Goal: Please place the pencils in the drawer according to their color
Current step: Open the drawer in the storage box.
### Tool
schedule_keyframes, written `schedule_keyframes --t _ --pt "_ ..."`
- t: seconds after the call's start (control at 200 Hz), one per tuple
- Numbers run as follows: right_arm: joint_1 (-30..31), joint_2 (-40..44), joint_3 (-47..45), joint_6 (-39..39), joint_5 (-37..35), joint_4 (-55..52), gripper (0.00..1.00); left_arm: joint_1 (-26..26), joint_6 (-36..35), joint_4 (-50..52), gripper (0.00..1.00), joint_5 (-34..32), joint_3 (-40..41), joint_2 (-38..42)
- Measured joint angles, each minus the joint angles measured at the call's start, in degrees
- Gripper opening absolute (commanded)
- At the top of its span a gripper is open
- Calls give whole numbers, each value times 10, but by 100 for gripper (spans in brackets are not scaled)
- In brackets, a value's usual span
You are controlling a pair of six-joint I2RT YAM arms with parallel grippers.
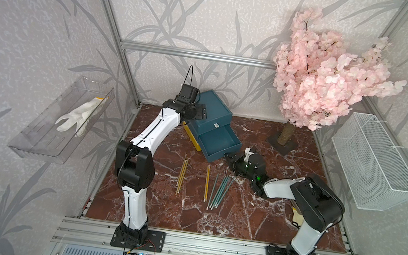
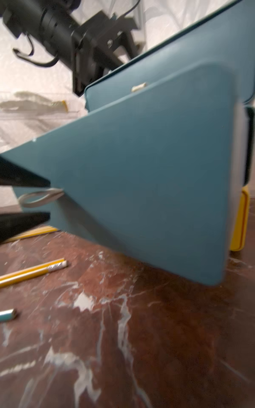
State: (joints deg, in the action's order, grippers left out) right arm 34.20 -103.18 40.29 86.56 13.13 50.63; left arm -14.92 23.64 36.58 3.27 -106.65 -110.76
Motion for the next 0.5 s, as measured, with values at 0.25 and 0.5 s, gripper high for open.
schedule_keyframes --t 0.25,0.5 --pt "0 73 -19 -29 0 -102 65 0 5 2 89 10 0 2" --pt "7 213 18 -126 -17 -374 64 0 6 39 100 27 1 21"
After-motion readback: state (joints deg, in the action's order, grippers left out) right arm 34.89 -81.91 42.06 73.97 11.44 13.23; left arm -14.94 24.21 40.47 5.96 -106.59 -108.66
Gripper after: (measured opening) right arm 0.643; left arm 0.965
